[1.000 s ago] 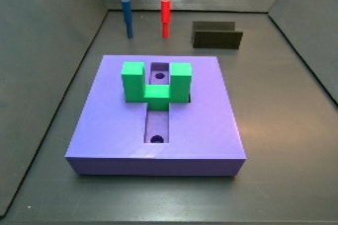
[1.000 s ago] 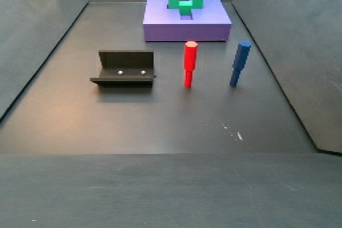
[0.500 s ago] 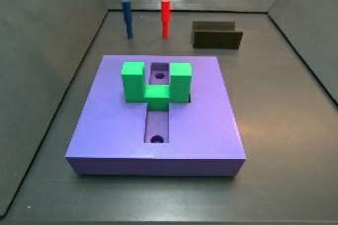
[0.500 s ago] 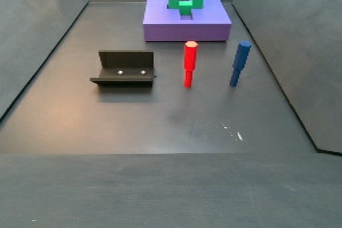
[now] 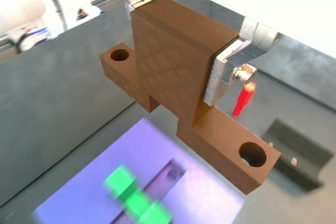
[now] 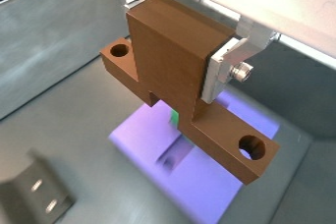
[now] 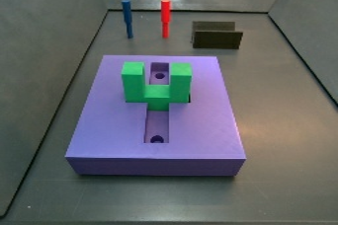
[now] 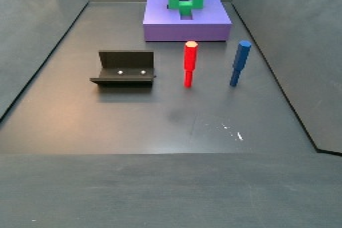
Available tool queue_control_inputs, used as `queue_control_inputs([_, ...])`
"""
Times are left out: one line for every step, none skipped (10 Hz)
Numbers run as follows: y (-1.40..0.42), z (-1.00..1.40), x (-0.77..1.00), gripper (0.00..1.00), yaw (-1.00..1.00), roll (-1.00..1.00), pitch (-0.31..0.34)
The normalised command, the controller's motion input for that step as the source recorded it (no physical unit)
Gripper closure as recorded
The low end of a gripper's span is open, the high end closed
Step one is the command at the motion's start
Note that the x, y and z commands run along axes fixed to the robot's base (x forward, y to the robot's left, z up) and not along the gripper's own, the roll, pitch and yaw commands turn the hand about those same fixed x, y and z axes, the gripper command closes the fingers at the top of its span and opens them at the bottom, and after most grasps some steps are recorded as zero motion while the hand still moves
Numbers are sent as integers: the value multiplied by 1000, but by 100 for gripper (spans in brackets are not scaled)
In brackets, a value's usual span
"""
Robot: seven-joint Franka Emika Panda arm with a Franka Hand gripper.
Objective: Pick up the brown object. Move up. Move to above the board. Insert the brown object.
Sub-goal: Move to above the board, then insert the brown object.
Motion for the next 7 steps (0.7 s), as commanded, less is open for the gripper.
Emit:
queue_control_inputs([-495,77,171,100,6,16,147])
queue_control_inputs([-271,52,109,100,9,9,113])
queue_control_inputs([0,0,0,100,0,16,0])
queue_control_inputs([-120,0,31,100,-17,19,0])
queue_control_inputs([-57,-11,0,100,-106,-39,-39])
queue_control_inputs([0,-380,0,100,-251,-224,-166])
queue_control_inputs([-34,-491,0,100,-777,-216,-204])
